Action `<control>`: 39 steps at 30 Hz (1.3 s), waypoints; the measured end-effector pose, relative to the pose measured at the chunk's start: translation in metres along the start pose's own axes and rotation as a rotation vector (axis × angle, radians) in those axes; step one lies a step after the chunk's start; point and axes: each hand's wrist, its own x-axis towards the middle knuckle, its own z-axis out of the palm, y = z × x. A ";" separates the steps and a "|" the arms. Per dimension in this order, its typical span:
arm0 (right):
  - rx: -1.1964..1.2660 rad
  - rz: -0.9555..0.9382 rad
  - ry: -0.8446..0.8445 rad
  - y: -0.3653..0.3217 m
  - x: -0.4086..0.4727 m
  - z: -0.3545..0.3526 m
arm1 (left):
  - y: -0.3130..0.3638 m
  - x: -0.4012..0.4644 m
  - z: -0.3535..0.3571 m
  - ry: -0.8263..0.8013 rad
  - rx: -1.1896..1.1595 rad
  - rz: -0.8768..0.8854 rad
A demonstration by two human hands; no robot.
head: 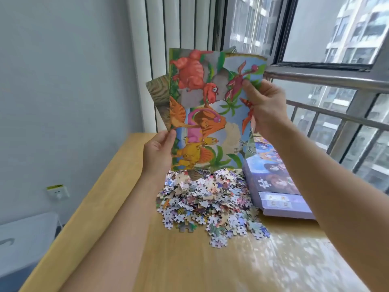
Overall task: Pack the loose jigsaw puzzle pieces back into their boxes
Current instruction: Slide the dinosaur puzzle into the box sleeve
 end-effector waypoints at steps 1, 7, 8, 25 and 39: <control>-0.014 -0.012 0.020 -0.003 -0.002 -0.004 | 0.007 0.000 0.002 0.006 -0.008 0.006; -0.079 0.128 -0.015 -0.009 -0.026 -0.026 | 0.023 -0.009 0.016 0.080 -0.155 -0.093; -0.144 0.191 -0.050 -0.004 -0.034 -0.031 | 0.022 -0.014 0.017 0.082 -0.192 -0.124; -0.028 0.645 -0.003 -0.003 -0.127 -0.105 | -0.023 -0.065 0.002 0.031 -0.110 -0.493; -0.495 0.901 -0.223 0.041 -0.163 -0.064 | -0.041 -0.085 -0.013 -0.141 -0.094 -0.479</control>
